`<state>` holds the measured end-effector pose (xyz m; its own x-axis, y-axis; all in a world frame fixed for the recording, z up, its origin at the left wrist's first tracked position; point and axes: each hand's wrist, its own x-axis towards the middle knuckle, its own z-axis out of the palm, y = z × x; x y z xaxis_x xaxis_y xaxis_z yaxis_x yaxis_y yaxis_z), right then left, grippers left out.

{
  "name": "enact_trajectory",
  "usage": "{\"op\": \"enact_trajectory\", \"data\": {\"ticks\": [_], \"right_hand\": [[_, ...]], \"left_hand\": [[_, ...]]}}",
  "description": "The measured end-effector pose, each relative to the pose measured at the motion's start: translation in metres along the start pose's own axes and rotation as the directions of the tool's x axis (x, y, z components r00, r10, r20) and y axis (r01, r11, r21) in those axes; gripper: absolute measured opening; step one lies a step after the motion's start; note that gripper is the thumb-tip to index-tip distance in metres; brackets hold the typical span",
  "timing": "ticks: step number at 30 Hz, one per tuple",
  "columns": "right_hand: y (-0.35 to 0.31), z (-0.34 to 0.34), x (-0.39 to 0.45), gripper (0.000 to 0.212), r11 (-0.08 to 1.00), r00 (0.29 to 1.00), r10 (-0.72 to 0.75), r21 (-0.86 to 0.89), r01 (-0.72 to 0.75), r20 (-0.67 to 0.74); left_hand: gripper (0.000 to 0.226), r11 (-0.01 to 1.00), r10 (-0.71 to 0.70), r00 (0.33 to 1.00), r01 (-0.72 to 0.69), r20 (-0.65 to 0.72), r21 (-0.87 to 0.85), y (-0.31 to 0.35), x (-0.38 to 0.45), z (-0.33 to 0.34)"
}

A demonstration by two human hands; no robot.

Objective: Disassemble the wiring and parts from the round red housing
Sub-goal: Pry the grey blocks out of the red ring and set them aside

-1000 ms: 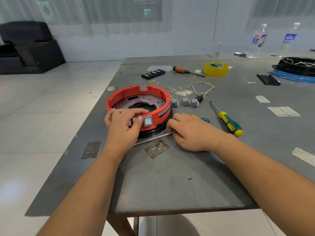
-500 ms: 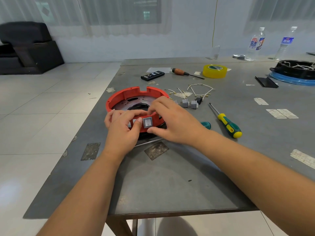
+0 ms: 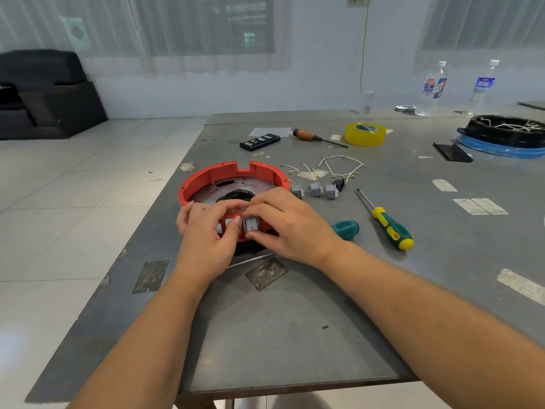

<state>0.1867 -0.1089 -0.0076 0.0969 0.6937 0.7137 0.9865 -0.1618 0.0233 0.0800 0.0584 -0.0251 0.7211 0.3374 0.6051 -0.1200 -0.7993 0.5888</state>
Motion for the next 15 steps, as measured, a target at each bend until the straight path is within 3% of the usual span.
{"op": "enact_trajectory", "data": {"ticks": [7,15], "right_hand": [[-0.001,0.001,-0.004,0.031,0.999,1.000,0.020,-0.045,-0.020,0.010],[0.002,0.002,-0.007,0.027,0.996,1.000,-0.023,-0.084,0.021,-0.016]], "left_hand": [[0.029,0.998,0.051,0.999,-0.051,-0.011,0.025,0.009,0.000,-0.002],[0.045,0.999,-0.035,0.999,0.035,-0.027,0.004,0.012,-0.001,0.000]]}}
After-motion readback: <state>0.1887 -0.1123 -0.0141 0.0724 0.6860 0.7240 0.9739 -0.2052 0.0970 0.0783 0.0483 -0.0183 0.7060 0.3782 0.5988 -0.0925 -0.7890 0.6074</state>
